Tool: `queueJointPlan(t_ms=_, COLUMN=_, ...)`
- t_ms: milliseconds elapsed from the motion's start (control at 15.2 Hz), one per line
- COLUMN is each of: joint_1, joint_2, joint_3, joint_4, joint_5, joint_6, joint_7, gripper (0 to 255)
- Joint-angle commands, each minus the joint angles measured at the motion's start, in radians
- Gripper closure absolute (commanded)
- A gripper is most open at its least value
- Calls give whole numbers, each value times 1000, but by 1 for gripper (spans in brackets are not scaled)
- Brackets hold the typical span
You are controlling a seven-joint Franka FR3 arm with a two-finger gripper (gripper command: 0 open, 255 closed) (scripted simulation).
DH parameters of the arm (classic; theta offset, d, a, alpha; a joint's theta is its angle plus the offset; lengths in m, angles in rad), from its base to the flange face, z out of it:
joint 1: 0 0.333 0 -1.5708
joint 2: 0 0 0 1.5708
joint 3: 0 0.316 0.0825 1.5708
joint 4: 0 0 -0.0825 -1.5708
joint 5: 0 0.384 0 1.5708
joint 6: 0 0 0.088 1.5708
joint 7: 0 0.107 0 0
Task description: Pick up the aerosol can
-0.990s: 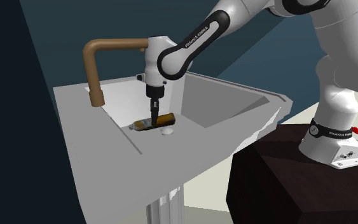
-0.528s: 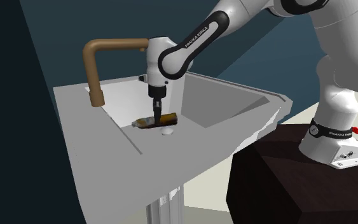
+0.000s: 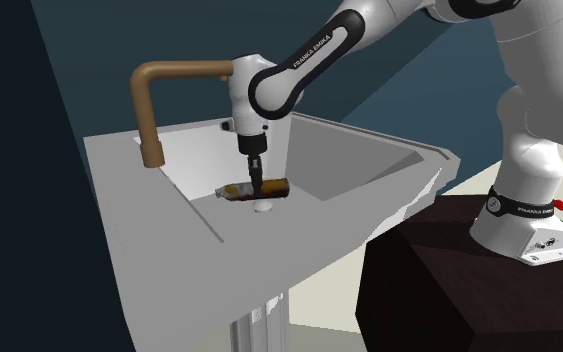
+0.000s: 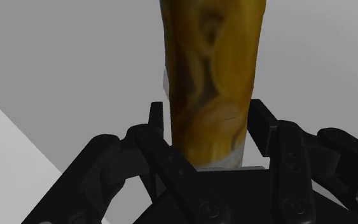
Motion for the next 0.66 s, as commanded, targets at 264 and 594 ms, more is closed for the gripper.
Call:
queueJointPlan(t_ms=264, joint_1=10, joint_2=-57, joint_3=1, joint_4=40, joint_5=-6, joint_6=-66, joint_7=5, gripper=255)
queueJointPlan(t_ms=594, joint_1=12, joint_2=-77, joint_3=-1, joint_4=53, joint_5=-9, joint_6=-99, joint_7=8, gripper=255)
